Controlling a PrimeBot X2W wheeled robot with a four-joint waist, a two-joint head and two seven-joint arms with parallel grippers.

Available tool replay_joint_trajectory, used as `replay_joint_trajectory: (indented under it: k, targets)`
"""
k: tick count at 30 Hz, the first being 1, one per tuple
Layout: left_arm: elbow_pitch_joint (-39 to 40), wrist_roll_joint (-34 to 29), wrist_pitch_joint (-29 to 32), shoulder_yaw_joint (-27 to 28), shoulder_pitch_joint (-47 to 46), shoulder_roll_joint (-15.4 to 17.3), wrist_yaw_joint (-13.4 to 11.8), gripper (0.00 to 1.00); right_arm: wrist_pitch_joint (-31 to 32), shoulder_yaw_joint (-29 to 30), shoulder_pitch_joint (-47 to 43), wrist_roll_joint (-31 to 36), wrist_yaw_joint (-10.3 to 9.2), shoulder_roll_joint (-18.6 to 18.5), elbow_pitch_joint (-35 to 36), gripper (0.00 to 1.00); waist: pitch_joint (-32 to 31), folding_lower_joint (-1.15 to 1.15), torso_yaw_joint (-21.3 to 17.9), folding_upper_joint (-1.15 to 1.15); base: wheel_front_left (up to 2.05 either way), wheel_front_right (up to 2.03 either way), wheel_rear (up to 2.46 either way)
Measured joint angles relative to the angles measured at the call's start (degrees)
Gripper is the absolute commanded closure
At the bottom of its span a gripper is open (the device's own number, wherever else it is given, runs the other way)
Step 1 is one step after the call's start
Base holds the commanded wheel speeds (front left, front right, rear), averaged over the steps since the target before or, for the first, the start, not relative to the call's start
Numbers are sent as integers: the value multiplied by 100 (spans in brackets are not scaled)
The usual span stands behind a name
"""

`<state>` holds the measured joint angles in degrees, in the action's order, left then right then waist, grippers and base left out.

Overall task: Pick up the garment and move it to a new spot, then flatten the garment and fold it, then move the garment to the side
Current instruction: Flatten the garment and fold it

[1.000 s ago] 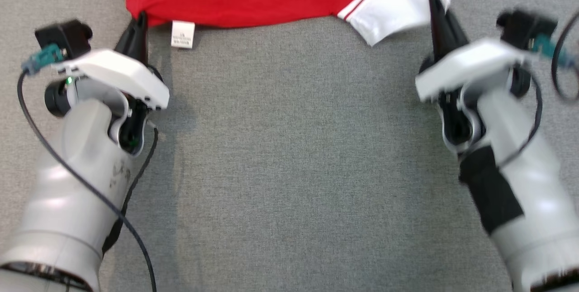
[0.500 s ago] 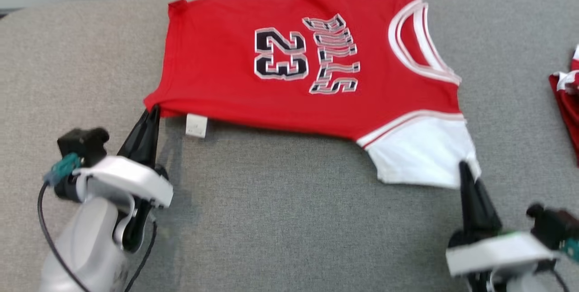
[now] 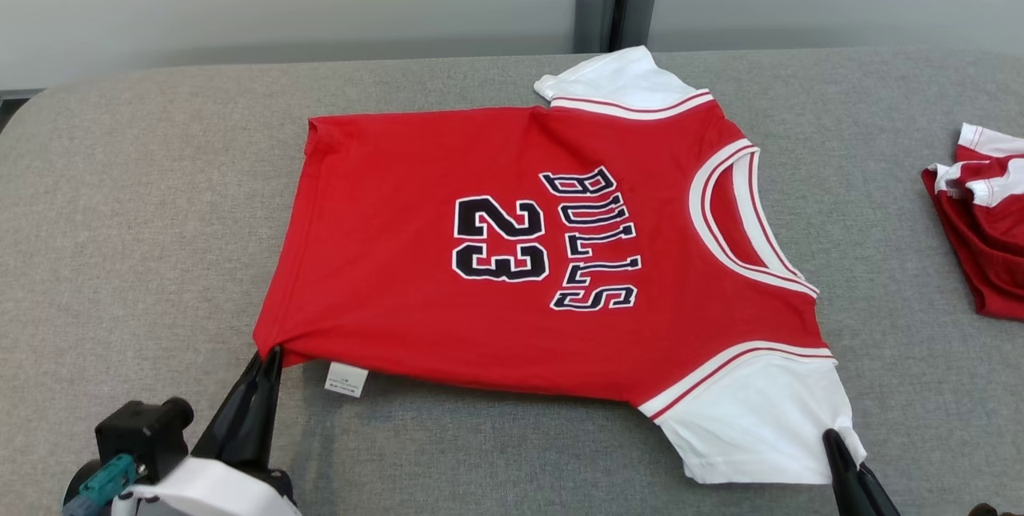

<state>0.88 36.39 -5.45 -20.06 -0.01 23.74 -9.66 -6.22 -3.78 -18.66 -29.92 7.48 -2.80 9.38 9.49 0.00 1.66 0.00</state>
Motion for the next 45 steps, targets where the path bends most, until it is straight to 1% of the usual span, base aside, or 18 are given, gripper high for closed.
replay_joint_trajectory:
  k: [3, 6, 9, 11, 15, 20, 24, 26, 31, 32, 39, 45]
  targets:
    - [724, -44, 253, 59, 510, 188, -357, 100, 209, 35, -187, 20, 1, 7, 326, 100, -78, 0, -1, 0, 0, 0, 0]
    - [1255, -52, 446, 65, 843, 277, -567, 100, 328, 167, -314, 4, 0, 3, 493, 100, -109, 0, 19, 0, 0, 0, 0]
    - [1577, -52, 554, 42, 892, 283, -638, 100, 376, 233, -297, -97, 0, 0, 523, 100, -99, 0, 80, 0, 0, 0, 0]
    - [1613, -47, 615, 35, 892, 286, -656, 100, 394, 231, -235, -172, 0, 4, 521, 100, -81, 0, 103, 0, 0, 0, 0]
    - [1619, 12, 645, 44, 850, 260, -664, 100, 455, 248, 18, -86, 0, 2, 481, 100, 15, 0, 140, 0, 0, 0, 0]
    - [1437, 178, 623, 69, 410, 182, -476, 100, 453, 144, 647, -4, 0, 8, 495, 100, 276, 0, 202, 0, 0, 0, 0]
    - [1178, 263, 592, 112, 41, 135, -303, 100, 480, 190, 1249, 260, 0, 4, 439, 100, 488, 0, 239, 0, 0, 0, 0]
    - [1071, 285, 566, 134, -114, 121, -241, 100, 485, 258, 1558, 292, 0, 0, 356, 100, 587, 0, 245, 0, 0, 0, 0]
    - [810, 367, 516, 178, -465, 71, -96, 100, 433, 461, 2368, 322, 0, -176, 18, 100, 855, 0, 249, 0, 0, 0, 0]
    - [810, 367, 516, 178, -465, 71, -96, 100, 433, 461, 2368, 322, 0, -176, 18, 100, 855, 0, 249, 0, 0, 0, 0]
    - [297, 470, 431, 142, -863, -7, 164, 100, 517, 360, 3256, 304, 0, -341, -725, 100, 1194, 0, 271, 0, 0, 0, 0]
    - [-240, 552, 341, -19, -1153, -191, 432, 100, 543, 379, 3399, 229, 0, -296, -1434, 100, 1317, 0, 364, 0, 0, 0, 0]
